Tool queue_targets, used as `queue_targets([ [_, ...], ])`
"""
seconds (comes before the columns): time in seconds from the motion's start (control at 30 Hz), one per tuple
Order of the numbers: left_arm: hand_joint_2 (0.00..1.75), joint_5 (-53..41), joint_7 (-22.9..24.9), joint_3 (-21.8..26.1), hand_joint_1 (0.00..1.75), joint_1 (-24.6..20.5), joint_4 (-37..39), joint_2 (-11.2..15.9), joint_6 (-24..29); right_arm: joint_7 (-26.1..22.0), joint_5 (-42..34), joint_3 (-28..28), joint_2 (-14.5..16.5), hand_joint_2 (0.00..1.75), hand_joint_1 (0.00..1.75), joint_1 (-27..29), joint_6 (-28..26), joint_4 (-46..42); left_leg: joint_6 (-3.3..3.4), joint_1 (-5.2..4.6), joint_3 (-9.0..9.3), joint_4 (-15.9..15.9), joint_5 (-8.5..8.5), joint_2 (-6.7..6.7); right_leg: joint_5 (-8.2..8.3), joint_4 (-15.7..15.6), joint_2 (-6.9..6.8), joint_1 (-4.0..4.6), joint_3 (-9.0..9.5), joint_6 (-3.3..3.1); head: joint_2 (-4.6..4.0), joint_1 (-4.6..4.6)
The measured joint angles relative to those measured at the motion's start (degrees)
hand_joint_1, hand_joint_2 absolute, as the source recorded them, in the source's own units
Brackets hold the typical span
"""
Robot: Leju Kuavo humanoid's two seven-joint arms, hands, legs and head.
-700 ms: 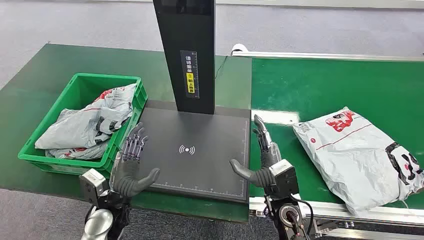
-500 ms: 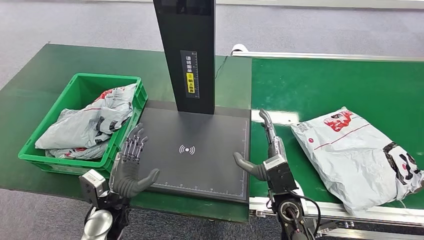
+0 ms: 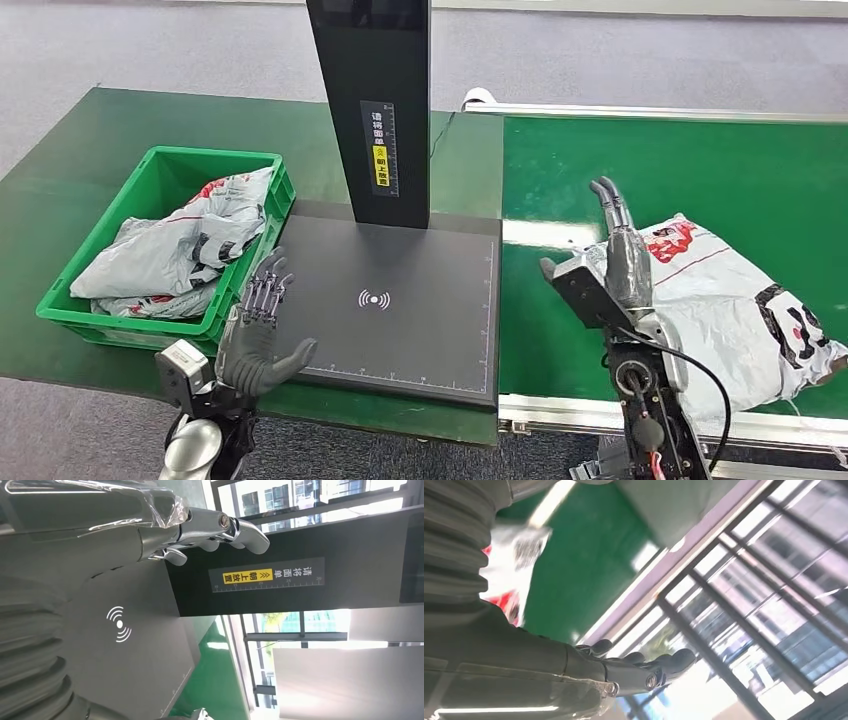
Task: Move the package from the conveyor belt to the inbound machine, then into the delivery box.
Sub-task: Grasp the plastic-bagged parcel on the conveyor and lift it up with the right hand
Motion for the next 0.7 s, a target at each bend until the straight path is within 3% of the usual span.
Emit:
queue_targets([
  [0.27, 1.75, 0.04, -0.14, 0.36, 0.0, 0.12, 0.0, 0.14, -0.02, 0.72, 1.8, -0.91, -1.89, 1.75, 0.0, -1.5, -1.19, 3.23, 0.0, 0.01, -0.01, 0.0, 0.0, 0.0, 0.0, 0.0, 0.0, 0.01, -0.01, 0.0, 0.0, -0.01],
  [0.43, 1.75, 0.07, -0.16, 0.61, 0.0, 0.76, 0.0, 0.16, 0.07, 8.42, 8.4, -1.95, -3.45, 1.75, 0.0, -3.99, -4.98, 8.2, 0.01, -0.01, 0.0, 0.0, 0.0, 0.0, 0.0, 0.0, -0.01, -0.01, 0.01, 0.0, 0.0, -0.01],
  [0.7, 1.75, -0.16, 0.12, 1.28, 0.0, 1.57, 0.0, 0.09, 0.03, 18.32, 11.88, -6.64, -7.88, 1.75, 0.0, -5.44, -1.93, 20.53, 0.03, -0.06, -0.02, 0.02, -0.01, -0.21, 0.01, -0.01, -0.1, -0.08, 0.0, 0.03, 0.0, -0.02],
])
